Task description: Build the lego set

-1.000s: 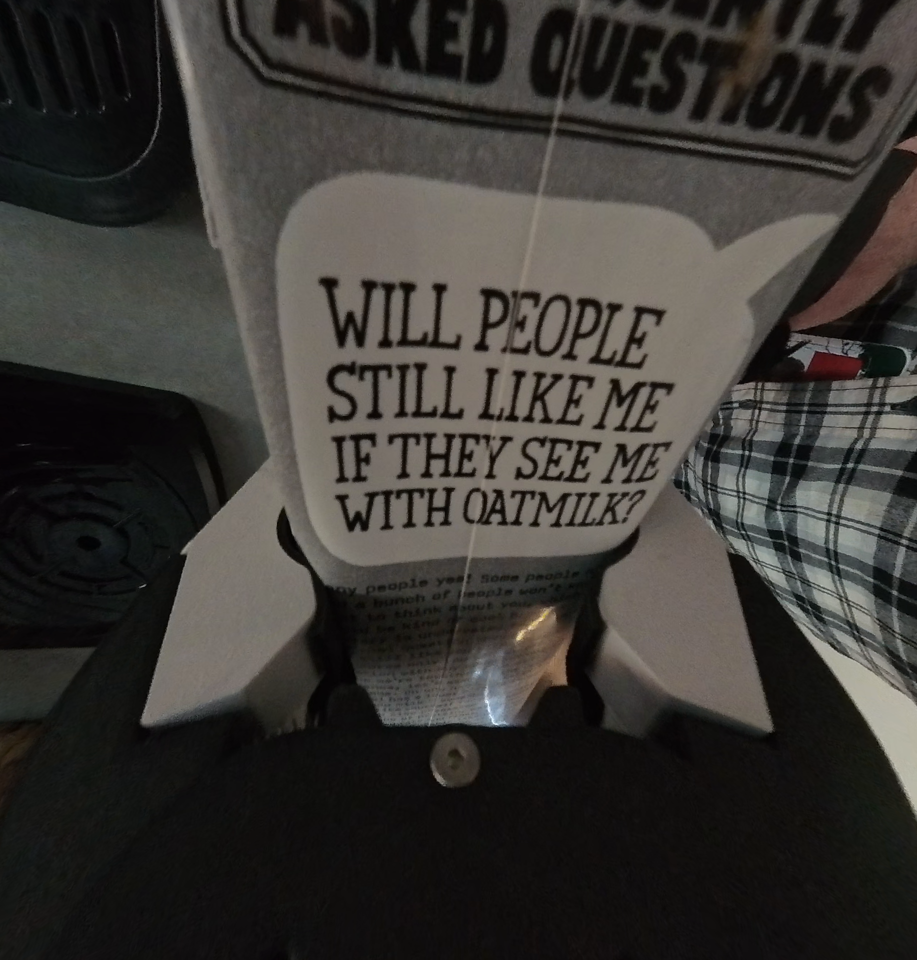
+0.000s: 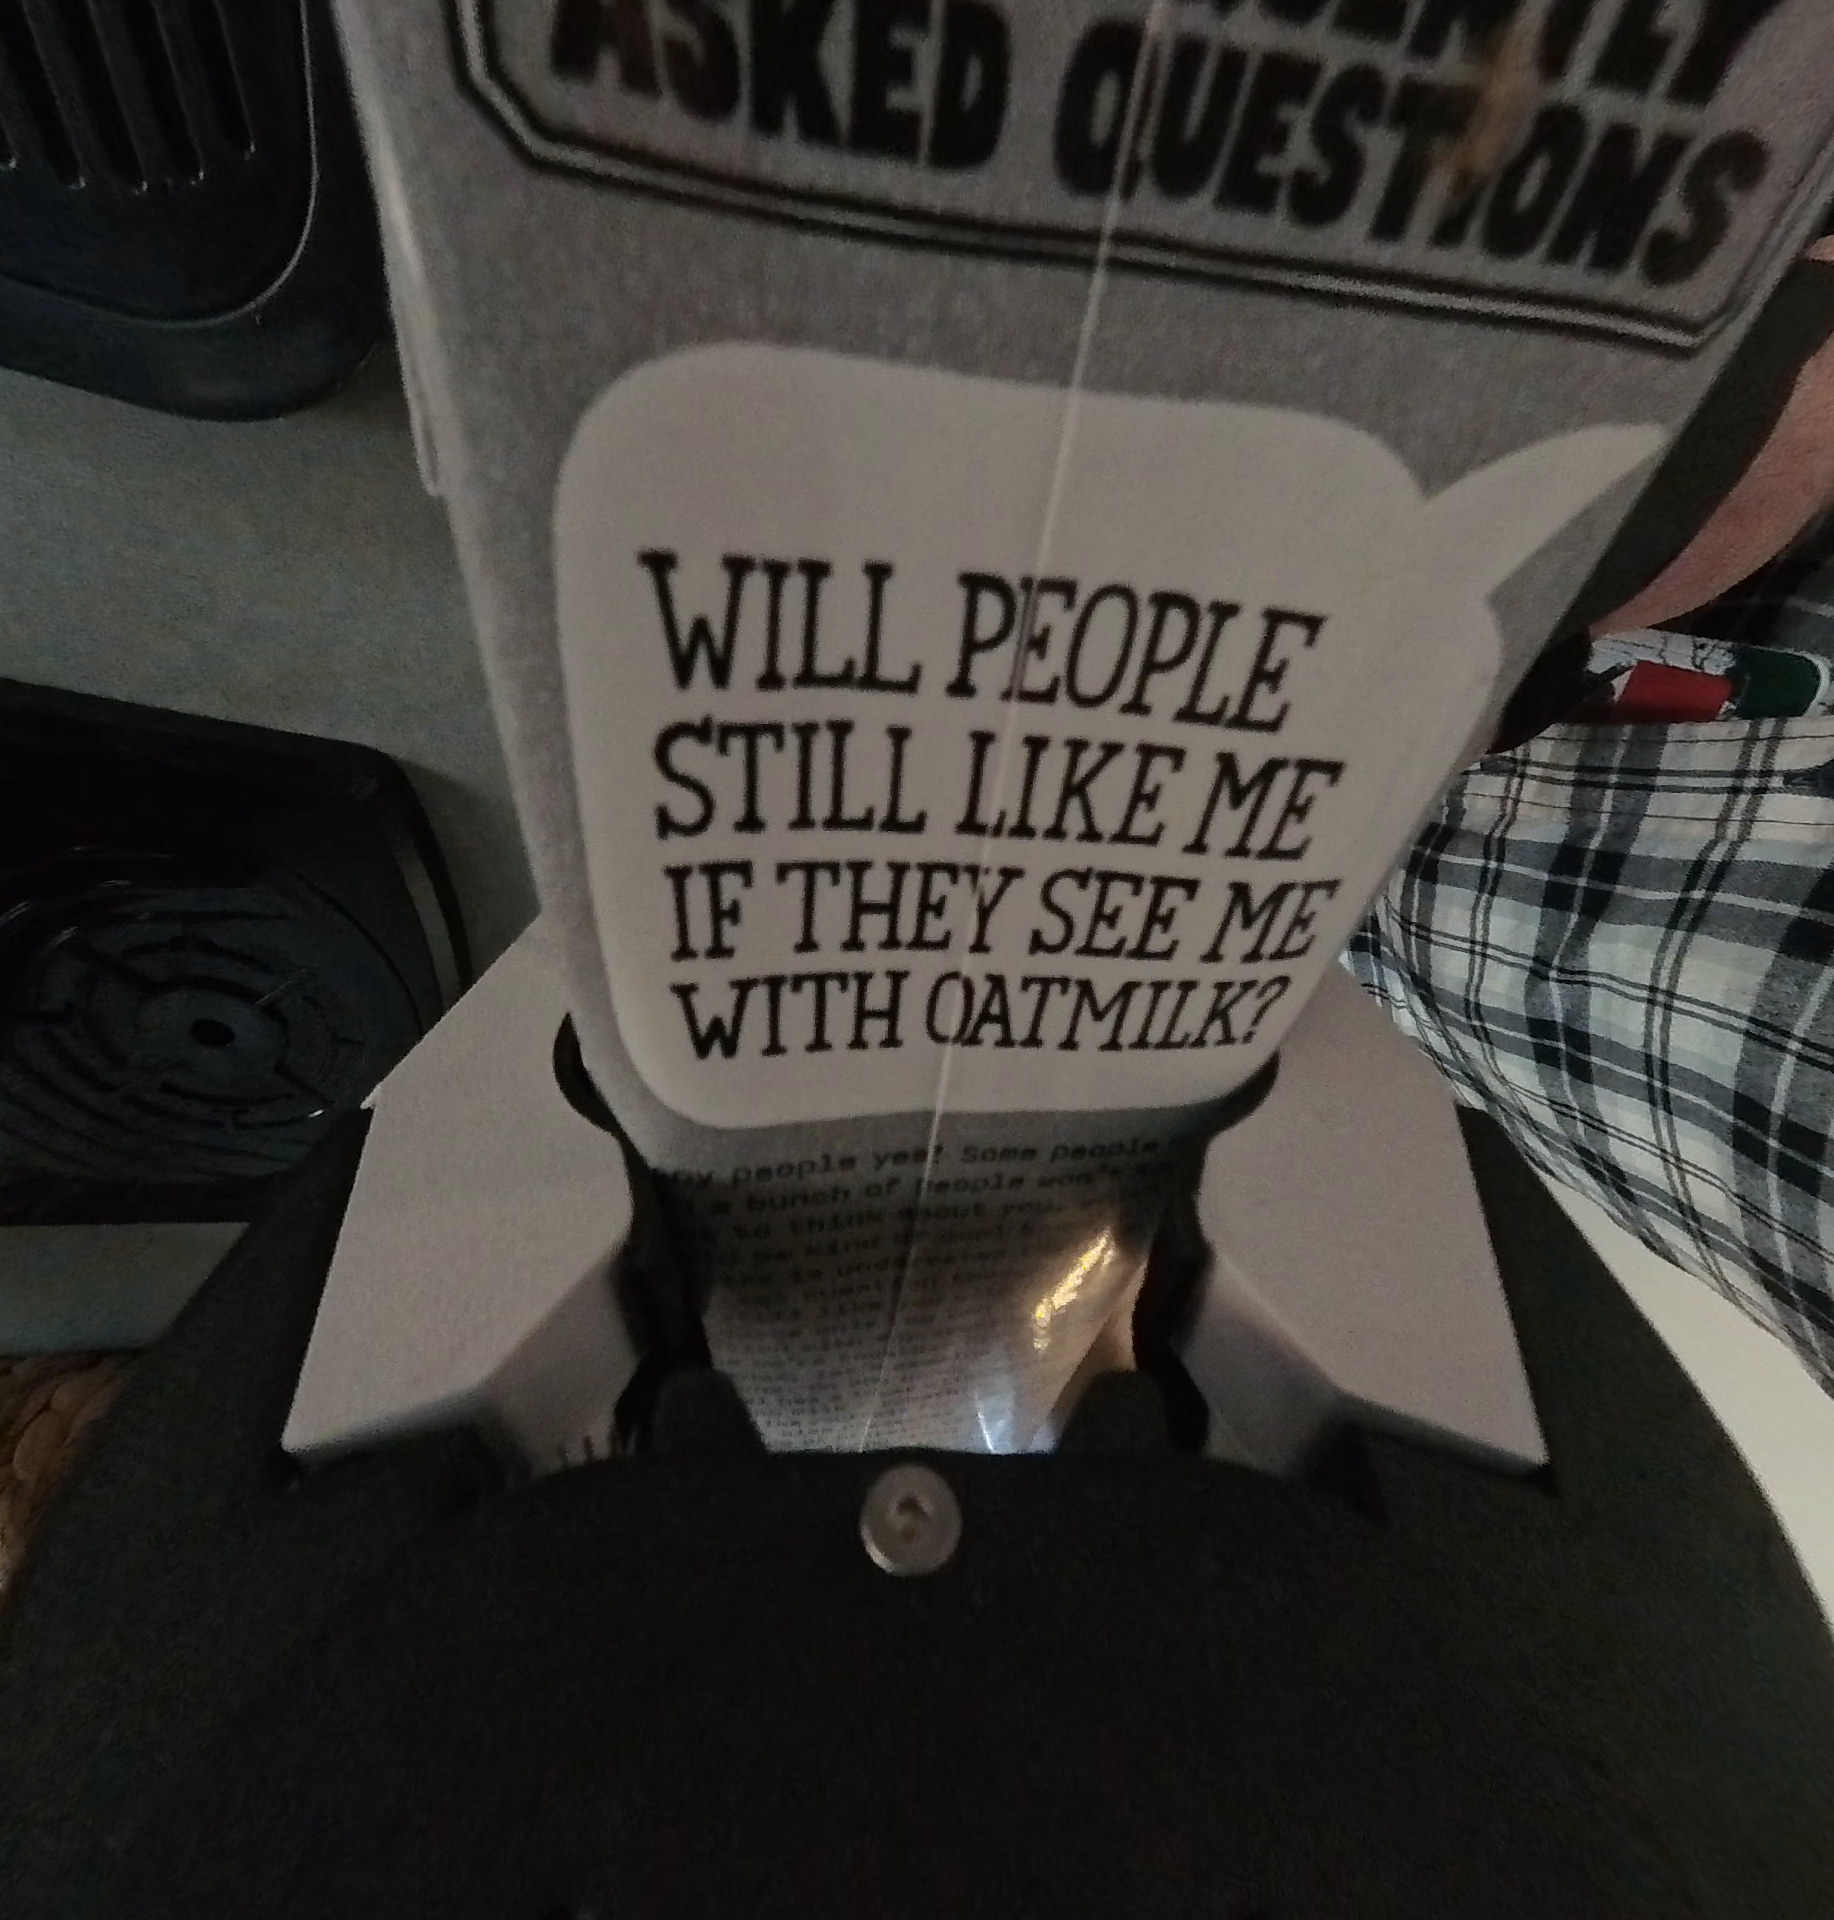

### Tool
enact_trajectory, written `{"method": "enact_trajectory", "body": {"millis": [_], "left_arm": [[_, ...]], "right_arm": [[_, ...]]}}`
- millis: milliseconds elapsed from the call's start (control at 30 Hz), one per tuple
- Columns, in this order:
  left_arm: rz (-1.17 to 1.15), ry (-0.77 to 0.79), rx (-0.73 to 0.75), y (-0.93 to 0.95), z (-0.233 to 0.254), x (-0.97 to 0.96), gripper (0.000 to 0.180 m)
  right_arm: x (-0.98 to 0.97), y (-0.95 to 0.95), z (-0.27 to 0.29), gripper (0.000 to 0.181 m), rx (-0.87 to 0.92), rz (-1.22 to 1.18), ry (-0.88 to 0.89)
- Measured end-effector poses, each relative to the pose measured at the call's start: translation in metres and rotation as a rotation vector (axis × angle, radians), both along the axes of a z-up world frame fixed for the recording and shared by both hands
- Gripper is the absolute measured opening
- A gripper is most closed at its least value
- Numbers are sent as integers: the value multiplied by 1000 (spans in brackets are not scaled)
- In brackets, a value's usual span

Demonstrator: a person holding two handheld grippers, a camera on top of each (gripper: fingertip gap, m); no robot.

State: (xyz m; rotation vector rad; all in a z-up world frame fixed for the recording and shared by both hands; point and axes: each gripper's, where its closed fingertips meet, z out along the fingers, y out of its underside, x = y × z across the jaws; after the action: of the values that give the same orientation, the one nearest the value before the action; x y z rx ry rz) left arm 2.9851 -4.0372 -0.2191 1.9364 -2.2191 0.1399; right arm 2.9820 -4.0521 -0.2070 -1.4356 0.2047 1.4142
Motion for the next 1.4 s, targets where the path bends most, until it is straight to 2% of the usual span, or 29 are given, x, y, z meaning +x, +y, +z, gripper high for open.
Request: {"method": "enact_trajectory", "body": {"millis": [433, 800, 1067, 1267, 1400], "left_arm": [[7, -29, -2, -4, -3, -2, 114], [34, -180, -21, -6, -6, 3, 115], [76, -432, -62, -14, -8, 14, 115], [132, -715, -120, -20, -10, 20, 115], [158, -846, -163, -24, -16, 20, 115]], "right_arm": [[1, -2, 0, 19, 3, 0, -36], [6, -3, -2, 19, -3, -11, -162], [16, -9, -4, 19, -6, -39, -333], [21, -15, -7, 19, 24, -55, -564], [20, -18, -14, 19, 44, -57, -702]]}}
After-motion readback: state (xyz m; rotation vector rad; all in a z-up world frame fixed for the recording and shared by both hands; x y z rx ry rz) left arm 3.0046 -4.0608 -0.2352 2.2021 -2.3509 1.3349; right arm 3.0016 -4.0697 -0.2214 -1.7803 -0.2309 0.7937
